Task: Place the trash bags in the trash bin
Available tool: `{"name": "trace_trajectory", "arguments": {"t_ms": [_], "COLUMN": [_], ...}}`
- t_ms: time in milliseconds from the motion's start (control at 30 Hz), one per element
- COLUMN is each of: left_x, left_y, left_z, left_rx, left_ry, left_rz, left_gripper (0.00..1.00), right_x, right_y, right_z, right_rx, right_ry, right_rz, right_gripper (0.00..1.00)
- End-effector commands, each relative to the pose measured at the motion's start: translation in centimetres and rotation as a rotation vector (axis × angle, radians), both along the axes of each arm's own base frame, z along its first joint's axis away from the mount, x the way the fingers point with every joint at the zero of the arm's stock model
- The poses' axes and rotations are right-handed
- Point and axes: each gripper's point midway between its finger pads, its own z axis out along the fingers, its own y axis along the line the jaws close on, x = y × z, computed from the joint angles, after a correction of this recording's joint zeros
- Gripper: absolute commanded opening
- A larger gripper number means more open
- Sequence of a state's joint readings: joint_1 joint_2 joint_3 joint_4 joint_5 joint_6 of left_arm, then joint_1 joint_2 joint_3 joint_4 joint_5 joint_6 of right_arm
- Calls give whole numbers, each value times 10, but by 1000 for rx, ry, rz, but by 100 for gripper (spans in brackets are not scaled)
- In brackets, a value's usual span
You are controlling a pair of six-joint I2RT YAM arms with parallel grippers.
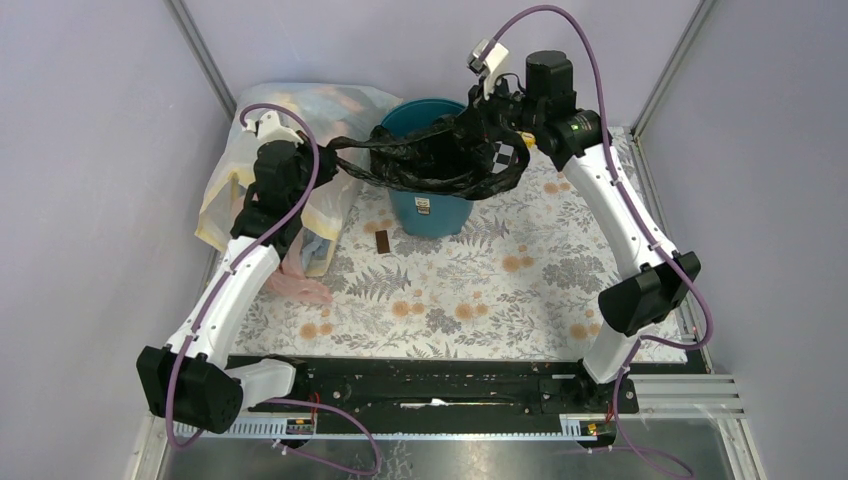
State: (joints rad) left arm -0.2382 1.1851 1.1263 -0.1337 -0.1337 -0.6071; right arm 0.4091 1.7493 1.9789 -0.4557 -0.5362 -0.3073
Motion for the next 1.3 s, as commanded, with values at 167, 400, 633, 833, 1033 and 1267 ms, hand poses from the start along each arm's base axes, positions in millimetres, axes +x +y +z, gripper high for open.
{"name": "trace_trajectory", "arguments": {"t_ms": [167, 400, 633, 833, 1033, 1267], "left_x": [8, 35, 68, 92, 109, 112], "left_y": [15, 4, 2, 6, 11, 15], "left_z": [4, -13, -24, -34, -45, -45], "left_rx": [22, 9, 6, 12, -7, -3], "left_ry": [-13, 46, 94, 142, 174, 196], "left_rz": [59, 12, -8, -23, -54, -75], "left_gripper": [7, 7, 8, 11, 6, 0], "right_x": [30, 85, 130, 160, 174, 185], "right_y": [-5, -12, -19, -25, -25, -45], "right_z": [32, 38, 23, 7, -11, -15], "right_rx": [67, 122, 124, 174, 188, 272], "right_ry": [-70, -89, -103, -71, -47, 22], "right_rz": [-160, -350, -481, -505, -519, -542], "right_gripper": [0, 0, 0, 0, 0, 0]}}
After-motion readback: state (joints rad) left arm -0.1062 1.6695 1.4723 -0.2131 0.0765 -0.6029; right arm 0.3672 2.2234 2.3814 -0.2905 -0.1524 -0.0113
